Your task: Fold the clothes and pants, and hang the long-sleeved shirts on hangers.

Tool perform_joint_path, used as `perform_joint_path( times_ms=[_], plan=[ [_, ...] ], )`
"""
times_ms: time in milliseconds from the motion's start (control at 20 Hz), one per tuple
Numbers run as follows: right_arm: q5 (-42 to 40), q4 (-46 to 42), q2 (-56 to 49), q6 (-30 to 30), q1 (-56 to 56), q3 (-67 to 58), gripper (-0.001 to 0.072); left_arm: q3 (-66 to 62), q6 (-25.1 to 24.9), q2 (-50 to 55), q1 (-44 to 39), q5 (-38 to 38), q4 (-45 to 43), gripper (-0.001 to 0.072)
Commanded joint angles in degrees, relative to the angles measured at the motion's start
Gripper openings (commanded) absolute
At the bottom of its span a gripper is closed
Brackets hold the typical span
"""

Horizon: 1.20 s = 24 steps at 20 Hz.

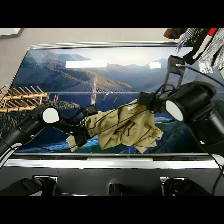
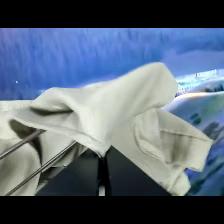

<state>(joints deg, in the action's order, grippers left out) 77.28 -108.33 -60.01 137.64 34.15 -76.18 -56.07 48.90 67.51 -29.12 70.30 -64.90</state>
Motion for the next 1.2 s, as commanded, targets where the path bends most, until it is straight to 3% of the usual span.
perform_joint_path(
  times_ms=[0, 200, 600, 1150],
  plan=[
    [3.0, -4.0, 0.2, -0.5, 0.0, -0.6, 0.003, -1.6, -0.3, 0.9, -1.3, 3.2, -0.1, 0.0014],
    [3.4, -8.5, -0.2, -1.4, 0.0, -0.6, 0.003, -1.6, -2.4, 0.9, -1.3, 8.6, -0.6, 0.0014],
    [0.6, 1.0, -0.3, -6.0, 0.0, -0.6, 0.003, -3.8, -2.3, 3.4, -2.7, 5.7, -0.9, 0.0015],
    [0.3, 0.5, -0.2, -7.9, 0.0, -5.4, 0.003, -12.2, -2.4, 11.1, -5.8, 6.8, -0.9, 0.0018]
  ],
)
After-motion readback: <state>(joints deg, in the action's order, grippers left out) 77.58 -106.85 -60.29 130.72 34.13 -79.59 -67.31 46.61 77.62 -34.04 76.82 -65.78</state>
